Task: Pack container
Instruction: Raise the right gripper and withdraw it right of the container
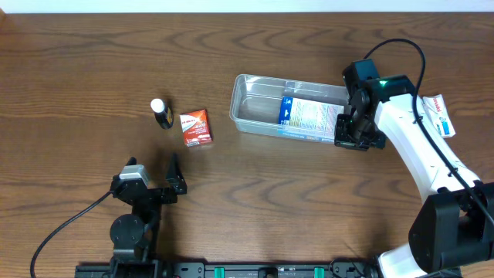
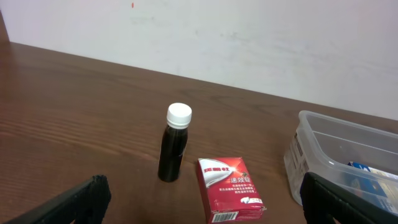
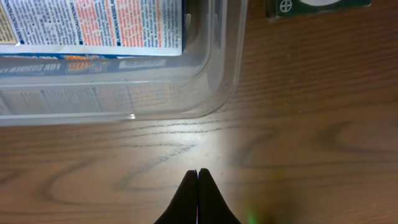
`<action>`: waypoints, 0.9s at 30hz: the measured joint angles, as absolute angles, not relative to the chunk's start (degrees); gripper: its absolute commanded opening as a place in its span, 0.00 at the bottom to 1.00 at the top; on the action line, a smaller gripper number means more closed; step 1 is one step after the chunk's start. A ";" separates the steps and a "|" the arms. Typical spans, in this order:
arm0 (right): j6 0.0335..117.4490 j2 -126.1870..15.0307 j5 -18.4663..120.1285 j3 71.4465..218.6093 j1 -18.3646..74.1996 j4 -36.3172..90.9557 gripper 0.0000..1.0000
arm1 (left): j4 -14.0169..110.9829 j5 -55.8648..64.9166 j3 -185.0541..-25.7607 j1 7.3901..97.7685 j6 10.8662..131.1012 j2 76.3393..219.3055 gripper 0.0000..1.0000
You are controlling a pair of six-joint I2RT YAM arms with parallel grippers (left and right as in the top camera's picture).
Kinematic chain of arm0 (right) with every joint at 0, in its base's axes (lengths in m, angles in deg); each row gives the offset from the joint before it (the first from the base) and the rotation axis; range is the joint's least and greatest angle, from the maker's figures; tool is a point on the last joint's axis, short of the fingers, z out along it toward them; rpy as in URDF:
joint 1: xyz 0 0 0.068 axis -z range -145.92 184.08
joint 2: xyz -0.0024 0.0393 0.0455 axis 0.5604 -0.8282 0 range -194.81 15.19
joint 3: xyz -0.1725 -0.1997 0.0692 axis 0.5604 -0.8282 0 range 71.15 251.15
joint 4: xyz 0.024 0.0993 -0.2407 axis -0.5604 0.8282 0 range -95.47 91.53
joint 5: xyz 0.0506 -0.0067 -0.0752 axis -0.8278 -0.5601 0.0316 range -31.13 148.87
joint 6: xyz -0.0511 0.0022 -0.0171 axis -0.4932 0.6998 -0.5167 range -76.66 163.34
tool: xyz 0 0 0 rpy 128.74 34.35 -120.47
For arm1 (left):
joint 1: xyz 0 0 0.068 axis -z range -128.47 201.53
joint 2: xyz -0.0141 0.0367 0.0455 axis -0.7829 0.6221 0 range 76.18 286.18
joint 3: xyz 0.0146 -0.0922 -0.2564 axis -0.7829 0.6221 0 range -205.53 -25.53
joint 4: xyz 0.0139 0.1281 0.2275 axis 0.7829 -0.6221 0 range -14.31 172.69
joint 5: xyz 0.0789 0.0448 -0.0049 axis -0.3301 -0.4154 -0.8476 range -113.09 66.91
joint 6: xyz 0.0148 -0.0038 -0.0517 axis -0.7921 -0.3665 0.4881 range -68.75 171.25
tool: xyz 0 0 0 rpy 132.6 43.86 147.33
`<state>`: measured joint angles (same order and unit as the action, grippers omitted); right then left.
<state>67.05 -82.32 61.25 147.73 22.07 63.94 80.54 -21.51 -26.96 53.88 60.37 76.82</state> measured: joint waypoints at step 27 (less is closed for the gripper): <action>68.73 -82.32 62.16 146.96 22.07 61.27 0.01 | 80.54 -21.48 -26.96 53.88 60.37 76.80 0.98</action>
